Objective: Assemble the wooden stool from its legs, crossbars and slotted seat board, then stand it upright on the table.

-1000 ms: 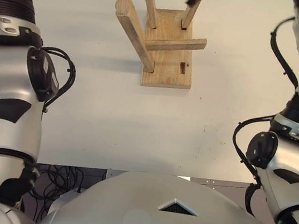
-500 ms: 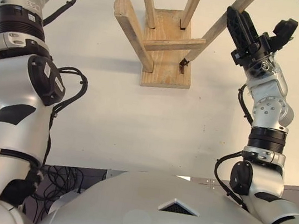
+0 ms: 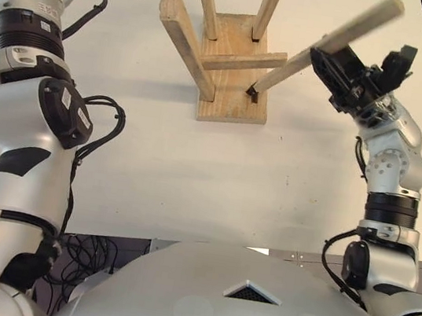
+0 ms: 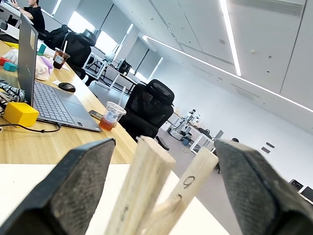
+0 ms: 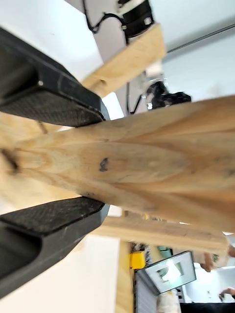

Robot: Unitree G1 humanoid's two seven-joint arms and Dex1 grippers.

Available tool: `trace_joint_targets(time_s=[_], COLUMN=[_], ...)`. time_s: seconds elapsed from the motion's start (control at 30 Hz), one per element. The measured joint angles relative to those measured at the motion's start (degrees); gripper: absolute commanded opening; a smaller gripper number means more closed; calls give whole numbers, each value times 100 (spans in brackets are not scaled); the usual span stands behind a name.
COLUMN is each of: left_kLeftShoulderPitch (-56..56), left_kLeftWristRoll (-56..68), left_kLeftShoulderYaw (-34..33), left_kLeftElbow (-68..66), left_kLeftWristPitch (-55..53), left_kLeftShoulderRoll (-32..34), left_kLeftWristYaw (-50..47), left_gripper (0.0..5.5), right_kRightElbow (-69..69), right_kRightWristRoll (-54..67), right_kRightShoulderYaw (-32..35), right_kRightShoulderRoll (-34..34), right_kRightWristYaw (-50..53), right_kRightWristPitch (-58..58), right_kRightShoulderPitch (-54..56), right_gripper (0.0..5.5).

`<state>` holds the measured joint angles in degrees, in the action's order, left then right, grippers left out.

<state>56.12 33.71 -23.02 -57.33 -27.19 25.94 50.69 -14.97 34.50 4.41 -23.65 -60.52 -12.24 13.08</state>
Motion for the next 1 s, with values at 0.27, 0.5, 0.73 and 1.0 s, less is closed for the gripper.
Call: trace_joint_targets(time_s=[0.27, 0.5, 0.73, 1.0], left_kLeftShoulderPitch=[-540, -961, -1745, -2132], left_kLeftWristRoll=[50, 37, -278, -380], left_kLeftShoulderYaw=[-161, 40, 967, 1834], left_kLeftElbow=[367, 1057, 2163, 3041], left_kLeftWristPitch=[-55, -261, -511, -776], left_kLeftShoulderRoll=[-170, -387, -627, -851], left_kLeftWristYaw=[-197, -277, 128, 606], left_gripper=[372, 372, 372, 372], right_kRightElbow=[-56, -1092, -1355, -1031], right_kRightWristRoll=[-393, -1151, -1436, -1423], right_kRightShoulderYaw=[-460, -1031, -1442, -1774], right_kRightShoulderRoll=[-711, -916, -1111, -1344], right_kRightWristYaw=[-594, -1492, -2084, -2553], right_kRightWristPitch=[-432, 361, 782, 201], right_kRightShoulderPitch=[858, 2027, 2512, 2617], right_gripper=[202, 202, 201, 201])
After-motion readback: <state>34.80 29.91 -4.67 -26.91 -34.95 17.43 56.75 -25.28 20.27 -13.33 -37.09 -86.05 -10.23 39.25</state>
